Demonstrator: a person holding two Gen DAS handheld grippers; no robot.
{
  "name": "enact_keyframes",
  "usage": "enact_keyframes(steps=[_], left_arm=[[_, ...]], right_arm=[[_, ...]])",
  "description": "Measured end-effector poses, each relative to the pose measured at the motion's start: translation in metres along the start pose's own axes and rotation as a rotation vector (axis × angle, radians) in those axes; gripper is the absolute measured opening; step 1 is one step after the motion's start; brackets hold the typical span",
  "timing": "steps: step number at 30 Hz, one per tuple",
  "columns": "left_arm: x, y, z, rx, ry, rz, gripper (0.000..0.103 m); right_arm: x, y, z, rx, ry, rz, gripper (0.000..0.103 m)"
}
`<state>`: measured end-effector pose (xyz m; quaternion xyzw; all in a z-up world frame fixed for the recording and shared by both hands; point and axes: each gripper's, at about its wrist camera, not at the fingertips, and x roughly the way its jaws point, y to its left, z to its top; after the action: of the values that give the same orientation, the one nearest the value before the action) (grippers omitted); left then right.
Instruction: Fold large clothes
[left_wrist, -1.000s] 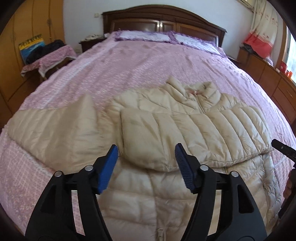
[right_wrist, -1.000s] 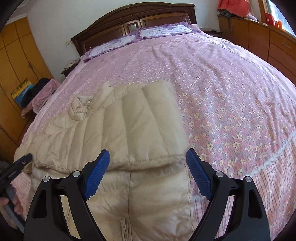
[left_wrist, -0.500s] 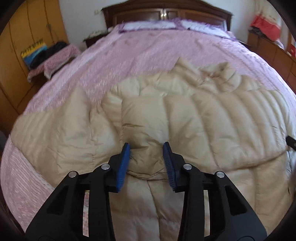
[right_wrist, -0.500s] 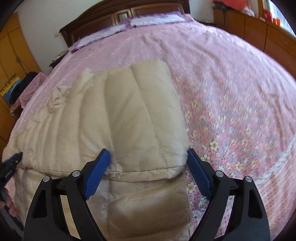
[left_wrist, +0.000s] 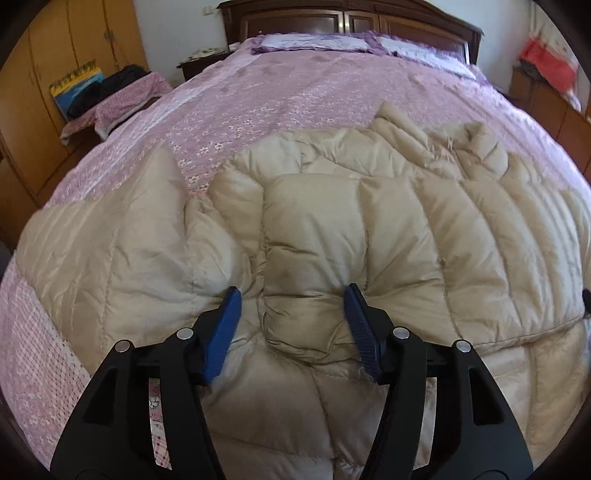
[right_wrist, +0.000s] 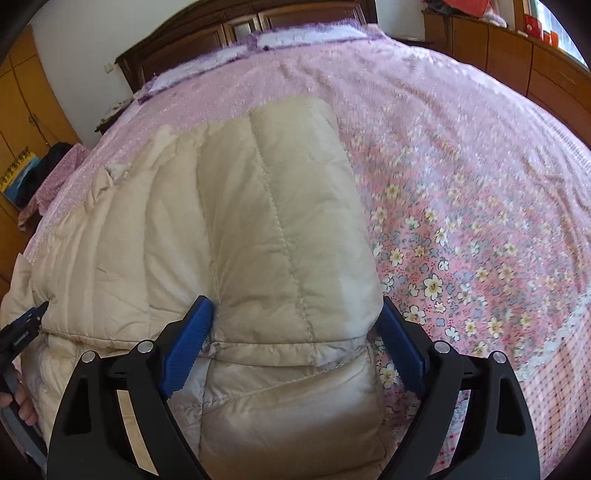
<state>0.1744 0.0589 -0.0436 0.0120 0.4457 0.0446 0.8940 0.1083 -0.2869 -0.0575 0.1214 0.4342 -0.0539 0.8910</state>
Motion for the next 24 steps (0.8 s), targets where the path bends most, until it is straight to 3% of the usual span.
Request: enact_keyframes(steps=[4,11,16,24], left_arm=[[-0.017,0.006,-0.002,-0.004,-0.013,0.007,0.071],[-0.057,0.050,-0.007,-0.089,-0.066,-0.040,0.078],[-0.064,0.104,-0.005,-0.165,-0.082,0.018,0.078],[-0.040,0.207,-0.007,-0.356,-0.073,0.131,0.079]], right_arm=[[-0.020,0.003,-0.001,-0.038,-0.048,-0.014,0.085],[-0.061,0.011,-0.013,-0.089,-0.076,-0.002,0.085],[-0.075,0.026,-0.025,-0.121,-0.067,0.023,0.085],[-0.078,0.040,-0.043,-0.118,-0.003,0.047,0.085]])
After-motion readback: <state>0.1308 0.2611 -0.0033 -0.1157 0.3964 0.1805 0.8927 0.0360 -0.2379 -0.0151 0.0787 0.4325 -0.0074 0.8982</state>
